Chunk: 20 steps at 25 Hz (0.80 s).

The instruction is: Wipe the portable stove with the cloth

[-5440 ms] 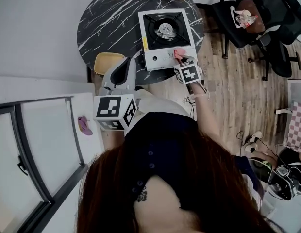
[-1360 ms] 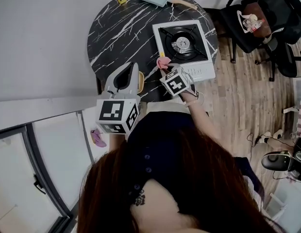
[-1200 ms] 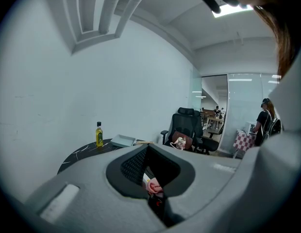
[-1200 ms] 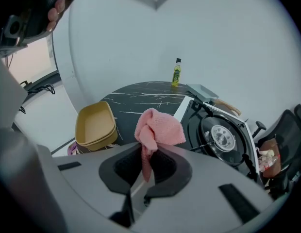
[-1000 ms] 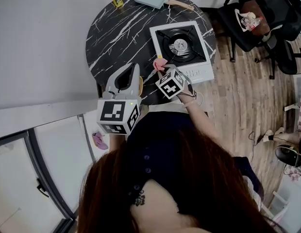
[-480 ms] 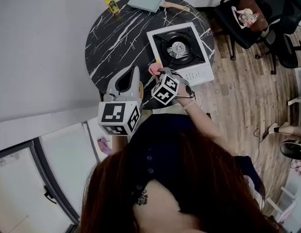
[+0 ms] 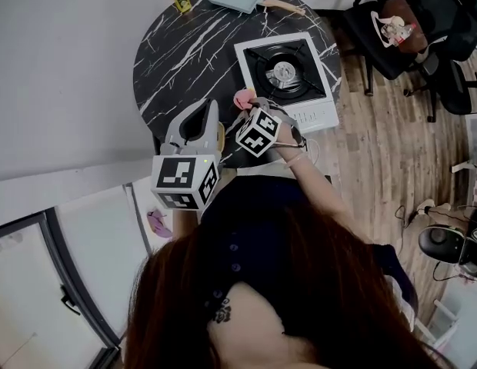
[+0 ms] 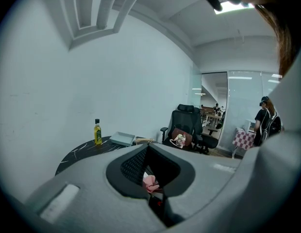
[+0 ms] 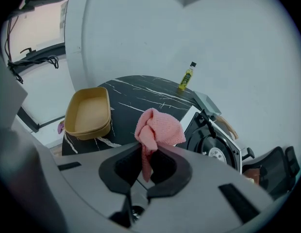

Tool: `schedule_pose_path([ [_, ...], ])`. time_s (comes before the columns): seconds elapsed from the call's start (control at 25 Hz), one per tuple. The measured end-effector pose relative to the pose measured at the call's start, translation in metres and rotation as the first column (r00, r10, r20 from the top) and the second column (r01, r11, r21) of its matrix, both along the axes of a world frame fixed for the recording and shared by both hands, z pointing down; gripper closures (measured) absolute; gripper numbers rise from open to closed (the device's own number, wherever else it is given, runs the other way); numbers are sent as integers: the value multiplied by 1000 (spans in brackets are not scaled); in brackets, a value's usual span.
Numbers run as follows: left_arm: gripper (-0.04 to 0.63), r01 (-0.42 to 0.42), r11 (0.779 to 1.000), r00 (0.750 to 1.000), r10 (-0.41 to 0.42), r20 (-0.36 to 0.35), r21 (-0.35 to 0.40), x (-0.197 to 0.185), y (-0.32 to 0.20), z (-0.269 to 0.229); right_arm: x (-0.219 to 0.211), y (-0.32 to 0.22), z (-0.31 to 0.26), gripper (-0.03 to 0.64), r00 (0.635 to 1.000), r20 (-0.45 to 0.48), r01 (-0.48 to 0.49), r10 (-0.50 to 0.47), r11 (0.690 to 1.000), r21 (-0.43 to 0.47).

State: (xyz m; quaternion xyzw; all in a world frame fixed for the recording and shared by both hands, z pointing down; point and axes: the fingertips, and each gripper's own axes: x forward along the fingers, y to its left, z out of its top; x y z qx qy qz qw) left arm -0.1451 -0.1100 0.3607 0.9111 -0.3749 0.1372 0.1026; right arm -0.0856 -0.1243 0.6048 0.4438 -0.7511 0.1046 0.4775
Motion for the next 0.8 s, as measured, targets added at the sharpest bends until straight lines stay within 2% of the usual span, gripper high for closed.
schedule_pose_path([
  [0.16, 584, -11, 1000, 1000, 11, 10, 3, 3, -3, -1, 2, -2, -2, 583, 999, -20, -39, 38, 998, -58],
  [0.36, 584, -37, 999, 999, 37, 13, 10, 13, -5, -2, 5, -8, -3, 583, 998, -62, -28, 24, 996, -81],
  [0.8, 584, -47, 999, 999, 47, -6, -4, 22, -11, 0, 9, -19, -3, 583, 1000, -19, -27, 25, 994, -105],
])
